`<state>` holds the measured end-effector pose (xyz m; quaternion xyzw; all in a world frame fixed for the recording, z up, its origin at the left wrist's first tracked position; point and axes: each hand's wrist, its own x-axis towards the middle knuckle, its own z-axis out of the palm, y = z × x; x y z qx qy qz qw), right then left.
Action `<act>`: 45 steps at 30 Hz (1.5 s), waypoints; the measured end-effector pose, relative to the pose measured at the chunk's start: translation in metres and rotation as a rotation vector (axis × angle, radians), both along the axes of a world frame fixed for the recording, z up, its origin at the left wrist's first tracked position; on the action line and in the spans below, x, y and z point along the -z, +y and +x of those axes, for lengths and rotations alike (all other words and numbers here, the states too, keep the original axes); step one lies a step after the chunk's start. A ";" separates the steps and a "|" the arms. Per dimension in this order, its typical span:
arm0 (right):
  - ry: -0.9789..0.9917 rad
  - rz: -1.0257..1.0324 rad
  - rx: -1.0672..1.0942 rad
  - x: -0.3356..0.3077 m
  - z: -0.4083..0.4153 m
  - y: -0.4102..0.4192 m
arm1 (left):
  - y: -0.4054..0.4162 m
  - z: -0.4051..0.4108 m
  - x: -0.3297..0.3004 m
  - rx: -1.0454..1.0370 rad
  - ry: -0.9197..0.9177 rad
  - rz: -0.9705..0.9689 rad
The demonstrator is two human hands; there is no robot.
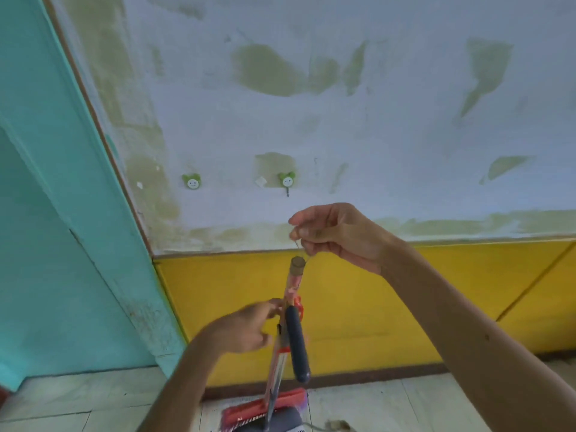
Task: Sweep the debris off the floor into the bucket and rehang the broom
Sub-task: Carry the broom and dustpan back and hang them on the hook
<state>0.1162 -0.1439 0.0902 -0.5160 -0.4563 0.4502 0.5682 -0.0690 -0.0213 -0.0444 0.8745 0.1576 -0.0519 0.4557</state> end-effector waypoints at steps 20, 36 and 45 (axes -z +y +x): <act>-0.187 0.027 0.481 0.023 0.047 0.082 | 0.042 0.120 -0.085 -0.720 -0.572 -0.405; -0.422 0.105 0.909 0.045 0.039 0.118 | 0.060 0.157 -0.088 -1.121 -0.677 -0.013; -0.231 0.044 0.984 0.076 0.029 0.126 | 0.047 0.158 -0.060 -1.130 -0.633 -0.161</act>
